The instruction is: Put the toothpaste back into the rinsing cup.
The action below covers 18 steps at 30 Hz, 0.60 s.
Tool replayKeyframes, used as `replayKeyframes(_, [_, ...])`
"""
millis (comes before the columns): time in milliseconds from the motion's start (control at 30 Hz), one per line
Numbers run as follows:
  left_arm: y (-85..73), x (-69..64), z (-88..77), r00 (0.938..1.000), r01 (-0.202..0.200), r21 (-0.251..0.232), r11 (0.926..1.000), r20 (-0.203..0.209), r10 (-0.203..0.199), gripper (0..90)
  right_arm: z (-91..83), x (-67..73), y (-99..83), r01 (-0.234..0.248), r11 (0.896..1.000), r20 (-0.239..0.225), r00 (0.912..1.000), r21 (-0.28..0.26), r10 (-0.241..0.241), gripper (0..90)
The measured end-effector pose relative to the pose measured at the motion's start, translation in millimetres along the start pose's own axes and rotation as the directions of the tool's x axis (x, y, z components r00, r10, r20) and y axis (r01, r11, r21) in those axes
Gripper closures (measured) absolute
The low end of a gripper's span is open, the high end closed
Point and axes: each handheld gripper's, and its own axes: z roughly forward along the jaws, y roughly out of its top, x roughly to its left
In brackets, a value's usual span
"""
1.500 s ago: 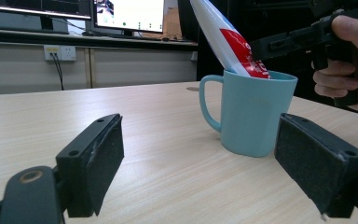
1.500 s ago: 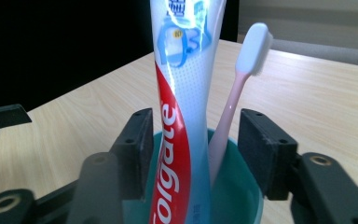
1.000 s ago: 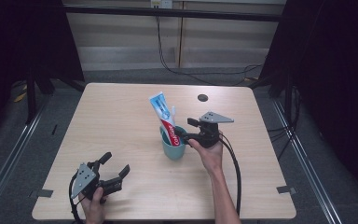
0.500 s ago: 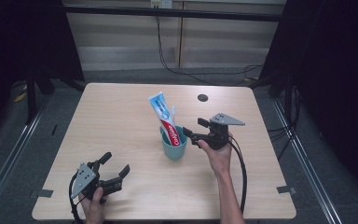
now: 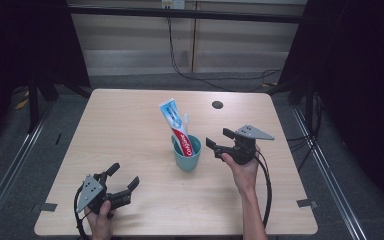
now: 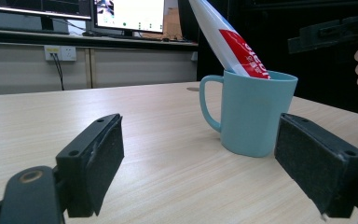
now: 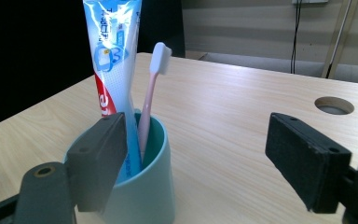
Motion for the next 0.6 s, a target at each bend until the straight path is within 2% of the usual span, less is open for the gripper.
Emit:
replayKeyframes(167, [0.1,0.1,0.1,1.0000,-0.001,0.000,1.0000,0.001,0.001,15.7,-8.7,-4.9,-5.0,-0.020,1.000,0.012,0.9997,0.000,0.020,19.7])
replayKeyframes(233, [0.2,0.7,0.0,1.0000,-0.010,0.001,1.0000,0.003,0.010,15.7,-12.0,-4.9,-6.6,-0.020,1.000,0.014,0.9997,-0.006,0.020,20.0])
replayKeyframes(600, [0.1,0.1,0.1,1.0000,-0.001,0.000,1.0000,0.000,0.001,15.7,-28.4,-9.9,-14.4,-0.027,0.999,0.053,0.9982,-0.017,0.028,19.9])
